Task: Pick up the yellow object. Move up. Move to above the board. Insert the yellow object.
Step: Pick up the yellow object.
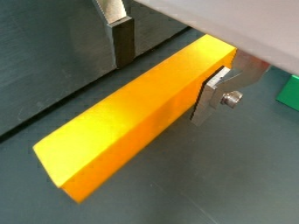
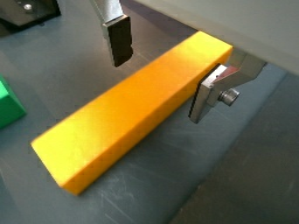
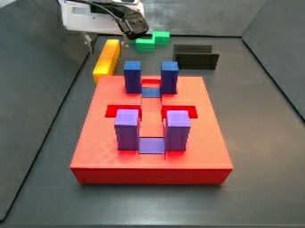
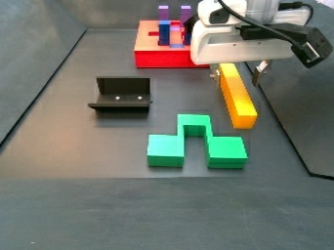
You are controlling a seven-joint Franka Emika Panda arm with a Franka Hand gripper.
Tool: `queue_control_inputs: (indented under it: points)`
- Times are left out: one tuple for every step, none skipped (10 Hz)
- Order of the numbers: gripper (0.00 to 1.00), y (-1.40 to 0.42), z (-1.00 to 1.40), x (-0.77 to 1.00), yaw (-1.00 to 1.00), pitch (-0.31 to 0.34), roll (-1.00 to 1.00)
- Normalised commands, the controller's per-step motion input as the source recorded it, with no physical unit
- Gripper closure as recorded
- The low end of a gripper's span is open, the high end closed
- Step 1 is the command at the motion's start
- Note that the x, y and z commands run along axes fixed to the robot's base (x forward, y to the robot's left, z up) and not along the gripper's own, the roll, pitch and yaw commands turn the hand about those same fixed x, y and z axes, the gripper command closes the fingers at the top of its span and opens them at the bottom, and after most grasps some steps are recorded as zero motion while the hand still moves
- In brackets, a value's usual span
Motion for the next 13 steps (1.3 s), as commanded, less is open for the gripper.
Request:
queue_control_inputs:
  points:
    - [0.0, 0.0, -0.24, -0.13, 0.0, 0.0, 0.0]
    - [0.0, 0.0, -0.32, -0.09, 0.0, 0.0, 0.04]
    - [0.0, 0.0, -0.22, 0.0, 0.0, 0.0, 0.01]
    - [0.0, 0.07, -0.13, 0.0, 0.0, 0.0, 0.0]
    - [0.0, 0.12, 0.0, 0.0, 0.0, 0.009, 0.0]
    - [0.0, 0.11, 0.0, 0.0, 0.0, 0.014, -0.01]
    - [0.0, 0.01, 0.0, 0.0, 0.0, 0.0, -0.01]
    - [0.0, 0.0, 0.0, -0.03, 0.0, 0.0, -0.01]
    - [0.0, 0.0, -0.04, -0.05, 0.0, 0.0, 0.0]
    - [0.0, -0.02, -0.35, -0.13, 0.0, 0.0, 0.0]
    - [0.0, 0.0, -0.25, -0.1, 0.0, 0.0, 0.0]
    - [0.0, 0.0, 0.0, 0.0, 0.0, 0.0, 0.0]
    - [0.0, 0.0, 0.0, 0.0, 0.0, 0.0, 0.0]
